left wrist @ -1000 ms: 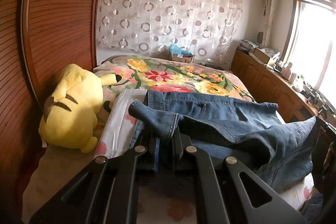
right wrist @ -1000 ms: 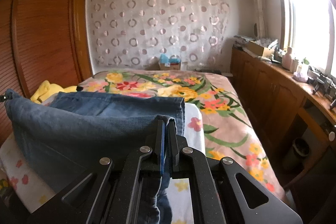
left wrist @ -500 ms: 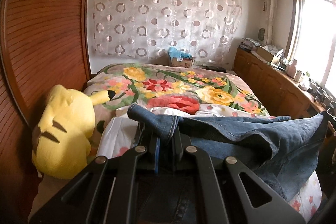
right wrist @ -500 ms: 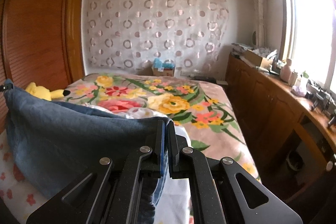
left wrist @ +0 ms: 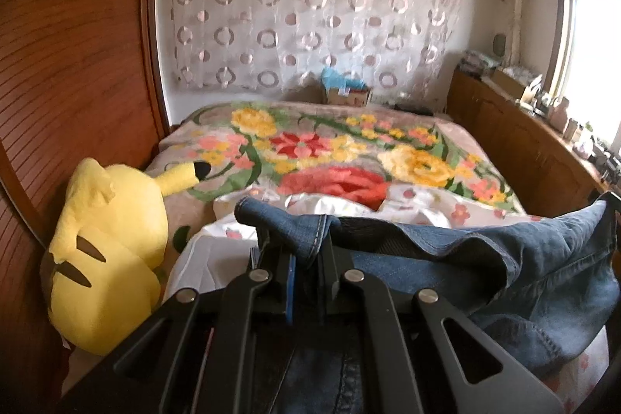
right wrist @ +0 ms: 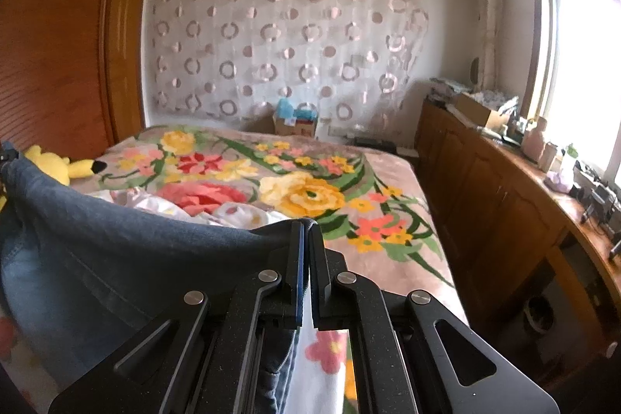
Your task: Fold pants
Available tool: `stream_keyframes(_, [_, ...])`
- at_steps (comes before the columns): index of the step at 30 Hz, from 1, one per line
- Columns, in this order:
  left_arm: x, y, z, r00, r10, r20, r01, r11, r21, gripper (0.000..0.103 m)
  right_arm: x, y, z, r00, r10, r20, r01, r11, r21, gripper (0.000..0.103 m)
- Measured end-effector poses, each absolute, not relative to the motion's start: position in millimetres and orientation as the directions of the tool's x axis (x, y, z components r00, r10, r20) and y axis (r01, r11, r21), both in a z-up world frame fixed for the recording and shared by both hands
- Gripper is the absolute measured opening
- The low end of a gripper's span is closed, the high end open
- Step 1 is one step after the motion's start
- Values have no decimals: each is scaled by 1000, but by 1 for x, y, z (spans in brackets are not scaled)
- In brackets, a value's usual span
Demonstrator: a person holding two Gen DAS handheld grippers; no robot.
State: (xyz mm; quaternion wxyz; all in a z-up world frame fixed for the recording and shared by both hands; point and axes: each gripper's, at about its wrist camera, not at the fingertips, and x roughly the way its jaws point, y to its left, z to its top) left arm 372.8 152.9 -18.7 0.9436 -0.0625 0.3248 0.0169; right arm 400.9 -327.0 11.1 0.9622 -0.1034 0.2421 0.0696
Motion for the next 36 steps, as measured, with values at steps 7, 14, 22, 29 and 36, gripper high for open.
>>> stream_keyframes(7, [369,143,-34,735,-46,-677,-27,995,-97,19,429,-327,-15,820,86,-566,-185,975,-119,11])
stream_keyframes(14, [341,141,-23,741,-63,-668,5,996,-89,31,414,-330,-15,796,111,-595,-194,978,-77,35])
stream_keyframes(22, [326,148,-1,789,-63,-611,-5,994,-108,32,388,-330,-30,722,150,-675,-248,967,-51,40])
stream_keyframes(29, [315,126,-18,758,-125,-640,64,991,-119,32,383,-336,-57,640,158,-752,-263,965,-21,40])
stream_keyframes(36, [308,88,-55,701,-185,-689,143,983,-118,32,383,-330,-72,598,156,-786,-270,963,-15,40])
